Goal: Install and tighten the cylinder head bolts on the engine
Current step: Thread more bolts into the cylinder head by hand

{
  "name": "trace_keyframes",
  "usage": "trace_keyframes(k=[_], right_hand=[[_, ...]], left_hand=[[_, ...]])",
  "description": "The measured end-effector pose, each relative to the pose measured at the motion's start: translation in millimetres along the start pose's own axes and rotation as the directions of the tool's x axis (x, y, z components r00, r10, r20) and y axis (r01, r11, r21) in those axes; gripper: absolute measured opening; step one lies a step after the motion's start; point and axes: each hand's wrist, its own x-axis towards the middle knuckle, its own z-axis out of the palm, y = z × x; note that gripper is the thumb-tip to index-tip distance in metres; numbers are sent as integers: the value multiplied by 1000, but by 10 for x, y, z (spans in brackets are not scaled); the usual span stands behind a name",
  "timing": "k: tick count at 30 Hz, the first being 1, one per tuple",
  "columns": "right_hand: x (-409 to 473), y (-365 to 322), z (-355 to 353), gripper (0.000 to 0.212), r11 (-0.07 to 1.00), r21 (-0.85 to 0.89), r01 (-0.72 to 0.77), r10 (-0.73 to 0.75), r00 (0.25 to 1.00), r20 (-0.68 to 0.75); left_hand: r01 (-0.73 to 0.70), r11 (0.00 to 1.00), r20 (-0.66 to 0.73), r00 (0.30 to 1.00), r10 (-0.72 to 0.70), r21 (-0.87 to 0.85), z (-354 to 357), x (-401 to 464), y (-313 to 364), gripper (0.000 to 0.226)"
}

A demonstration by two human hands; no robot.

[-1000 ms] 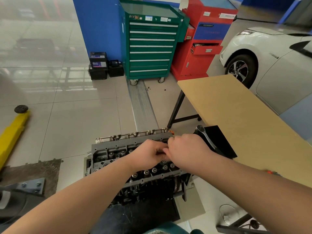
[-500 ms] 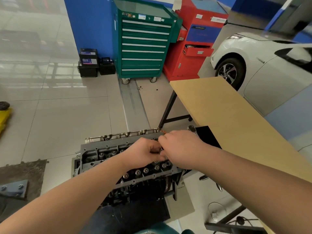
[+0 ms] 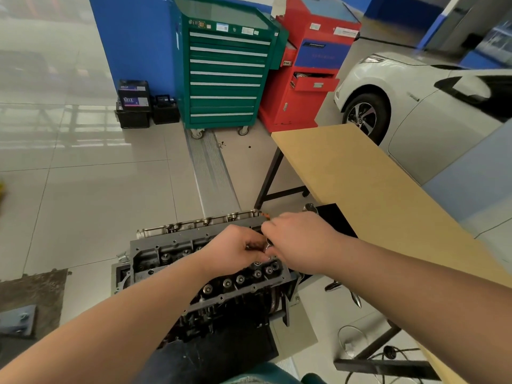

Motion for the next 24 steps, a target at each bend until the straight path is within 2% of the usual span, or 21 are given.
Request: trace_keyframes(k=[4,7,10,12,13,14,15,16,17,18,21,23,24], right_hand=[[45,-65,56,35,993,-86,-78,76,997,-20],[37,-125,65,41,978,-77,-196,196,980,-6],[30,-177,93,44,939,77,-336,333,942,54],[-6,-168,138,51,879,259,-400,393,916,82],[-42,-148,185,57,778,437,-451,453,885,106],[-85,-126,261,63,581,648,-493,538,830,149],[-128,-93,386,65,333,794,-509,627,749,216],[-181,-47,552,63,118,852,-511,695,655,296],[-248,8,758,57,-28,848,-529,740,559,373],[-329,61,981,49,-120,819,-561,760,479,440],[-632,228,1619,30,-219,707,-672,781,313,540],[-817,368,1888,25,-206,644,-736,811,239,533],[-889,456,1967,23,-161,610,-776,839,218,498]], left_hand=[[17,1000,69,997,-17,-1,-65,22,-25,16],[-42,999,-27,999,42,-15,-13,-1,14,17],[-65,998,-123,990,67,13,90,-16,47,23],[-60,998,-142,988,61,11,121,-36,39,28],[-45,999,-138,989,45,5,121,-45,20,26],[-16,1000,-128,992,14,-15,113,-53,2,22],[29,999,-120,992,-32,-28,107,-58,-13,20],[73,997,-111,991,-76,-32,104,-65,-16,20],[105,994,-107,988,-108,-41,108,-71,-15,20],[125,990,-106,986,-131,-58,113,-85,-14,21],[122,984,-135,981,-139,-127,132,-140,32,11],[137,978,-156,974,-161,-156,158,-177,73,8],[161,973,-168,967,-189,-167,178,-188,101,8]])
